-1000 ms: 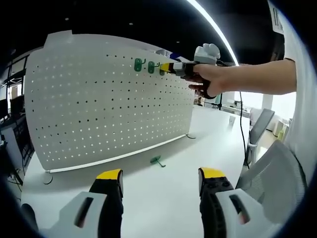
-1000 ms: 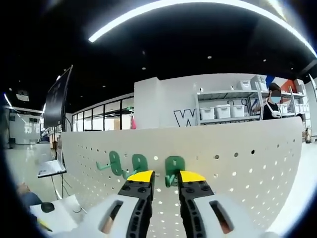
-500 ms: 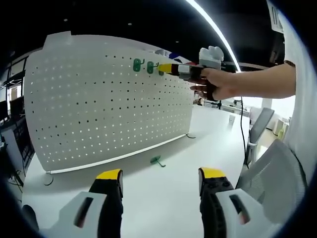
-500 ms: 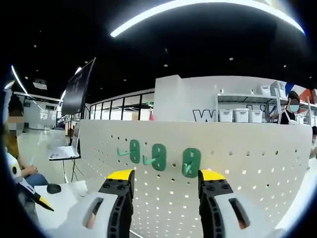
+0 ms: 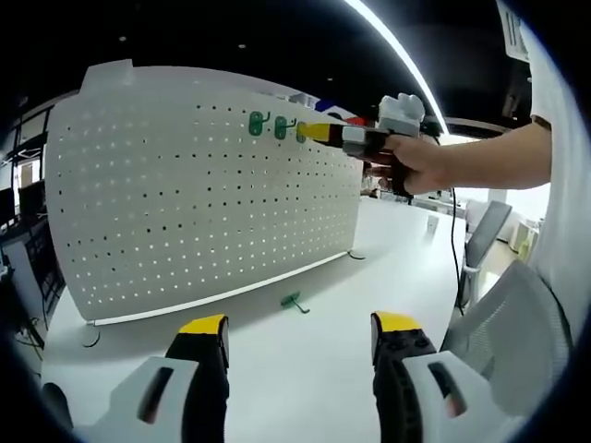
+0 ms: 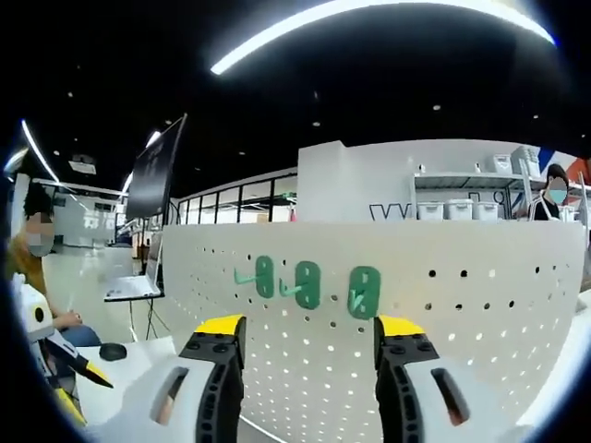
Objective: Insert the hook assembly into the mounting plate slot until the hook locks in place.
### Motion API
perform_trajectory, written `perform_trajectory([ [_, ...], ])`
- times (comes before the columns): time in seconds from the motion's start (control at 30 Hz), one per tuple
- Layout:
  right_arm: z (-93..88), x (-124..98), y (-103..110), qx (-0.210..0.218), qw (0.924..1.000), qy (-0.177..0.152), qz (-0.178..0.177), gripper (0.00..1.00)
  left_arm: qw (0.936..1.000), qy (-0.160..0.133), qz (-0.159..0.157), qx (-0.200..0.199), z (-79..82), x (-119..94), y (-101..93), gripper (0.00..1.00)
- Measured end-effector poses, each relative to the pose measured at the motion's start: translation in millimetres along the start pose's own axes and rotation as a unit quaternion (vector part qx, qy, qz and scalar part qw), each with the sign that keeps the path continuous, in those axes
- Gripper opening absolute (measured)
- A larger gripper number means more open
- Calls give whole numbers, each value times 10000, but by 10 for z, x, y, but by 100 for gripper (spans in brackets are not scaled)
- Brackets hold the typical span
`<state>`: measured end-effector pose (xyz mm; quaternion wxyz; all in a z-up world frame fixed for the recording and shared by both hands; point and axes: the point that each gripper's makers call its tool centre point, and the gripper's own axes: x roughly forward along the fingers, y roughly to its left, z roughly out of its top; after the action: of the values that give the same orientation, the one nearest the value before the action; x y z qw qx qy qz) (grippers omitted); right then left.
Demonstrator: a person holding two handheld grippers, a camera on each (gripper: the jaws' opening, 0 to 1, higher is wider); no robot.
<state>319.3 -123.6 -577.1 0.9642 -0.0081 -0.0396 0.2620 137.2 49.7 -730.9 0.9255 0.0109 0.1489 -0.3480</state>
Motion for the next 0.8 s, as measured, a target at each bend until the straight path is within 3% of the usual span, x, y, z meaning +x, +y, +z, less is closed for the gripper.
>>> perform_trajectory([
  [0.33,-99,-169,131,126,9994,68,330,55,10000,2,-21,31,28,-1,0,65],
  [0.8,-334,-420,181,200,9981,324,489,56,10000,7,-41,24,23,-2,28,65],
])
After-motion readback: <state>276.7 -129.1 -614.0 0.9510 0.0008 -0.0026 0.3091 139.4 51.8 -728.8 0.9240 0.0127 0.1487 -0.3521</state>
